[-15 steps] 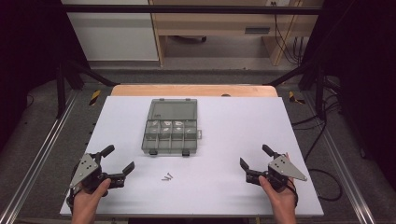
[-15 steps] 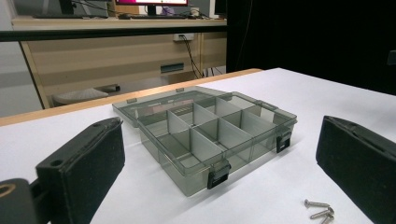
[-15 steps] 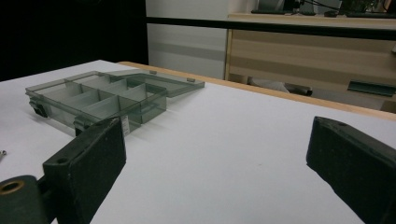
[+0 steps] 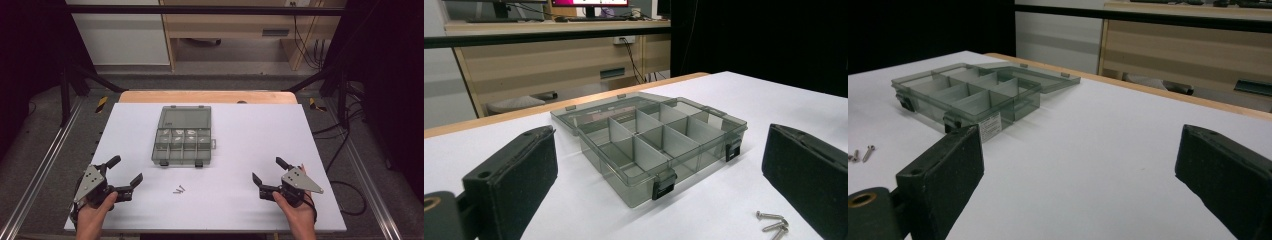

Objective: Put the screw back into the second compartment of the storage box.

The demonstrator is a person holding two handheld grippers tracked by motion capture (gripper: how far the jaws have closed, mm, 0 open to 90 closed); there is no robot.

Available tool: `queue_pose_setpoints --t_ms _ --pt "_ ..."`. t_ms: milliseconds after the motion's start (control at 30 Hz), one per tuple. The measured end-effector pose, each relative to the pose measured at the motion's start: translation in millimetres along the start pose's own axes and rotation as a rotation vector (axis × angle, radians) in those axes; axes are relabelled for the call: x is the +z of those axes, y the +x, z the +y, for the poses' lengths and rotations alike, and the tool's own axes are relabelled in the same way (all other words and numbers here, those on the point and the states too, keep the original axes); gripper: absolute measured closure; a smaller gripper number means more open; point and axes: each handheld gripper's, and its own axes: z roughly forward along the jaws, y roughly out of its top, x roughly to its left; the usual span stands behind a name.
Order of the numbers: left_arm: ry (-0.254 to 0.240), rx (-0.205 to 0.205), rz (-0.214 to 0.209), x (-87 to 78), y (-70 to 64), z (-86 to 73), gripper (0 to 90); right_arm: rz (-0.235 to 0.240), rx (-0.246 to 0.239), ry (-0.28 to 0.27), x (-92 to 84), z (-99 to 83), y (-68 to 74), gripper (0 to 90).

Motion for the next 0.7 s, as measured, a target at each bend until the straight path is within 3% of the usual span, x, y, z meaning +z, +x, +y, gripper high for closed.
queue_pose_setpoints --t_ms 200,333,700 --pt "0.001 0.006 0.003 -0.2 -0.8 -0.3 1.1 0.016 -0.037 0.038 3.9 4.7 9.1 4.7" --pt "0.006 0.013 0.006 -0.3 -0.4 -0.8 1.2 0.038 -0.065 0.097 9.8 7.3 16.3 4.6" --pt "0.017 0.022 0.007 1.9 -1.6 -0.9 1.2 0.140 -0.106 0.200 31.6 31.5 43.2 4.8"
